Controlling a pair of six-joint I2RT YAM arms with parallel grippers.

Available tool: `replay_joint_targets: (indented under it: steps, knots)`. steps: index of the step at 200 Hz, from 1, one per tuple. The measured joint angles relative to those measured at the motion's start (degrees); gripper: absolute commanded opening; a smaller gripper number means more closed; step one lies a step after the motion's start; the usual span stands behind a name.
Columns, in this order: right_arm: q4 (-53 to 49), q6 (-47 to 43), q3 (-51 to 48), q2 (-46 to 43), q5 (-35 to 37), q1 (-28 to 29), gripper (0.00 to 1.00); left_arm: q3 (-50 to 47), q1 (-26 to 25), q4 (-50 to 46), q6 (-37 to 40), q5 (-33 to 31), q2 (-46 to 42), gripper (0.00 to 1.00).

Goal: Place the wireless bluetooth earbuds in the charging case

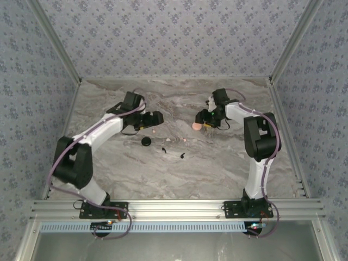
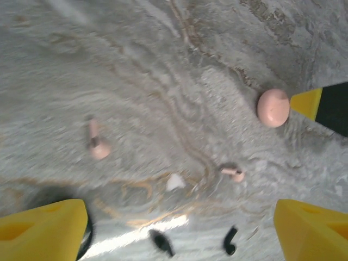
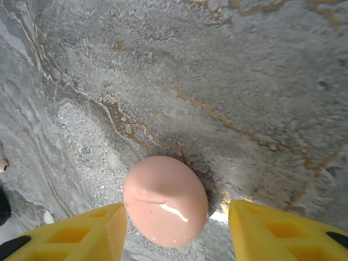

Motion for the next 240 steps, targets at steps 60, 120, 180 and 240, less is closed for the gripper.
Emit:
replay_joint_targets:
  steps: [60,120,180,240]
  knots:
    - [0.2,-0.5,-0.8,-0.4,-4.3,-2.8,0.36,15.0,-4.9,2.4,-4.4,3.8,18.2,0.65]
    - [0.2,-0.6,-0.8,-0.3,-7.3,-2.8,0.32,23.1,-8.0,3.7,-8.2,7.5,27.5,0.56]
    - [0.2,-0.6,-0.8,1.1,-8.0,-2.9,0.27,28.4,-10.3,4.0,-10.5,9.9,33.3,0.5]
    - [0.2,-0.6,-0.8,2.0,-8.6,-3.1,0.25,29.9,-11.4,4.7,-12.1,11.6,35.6,0.47]
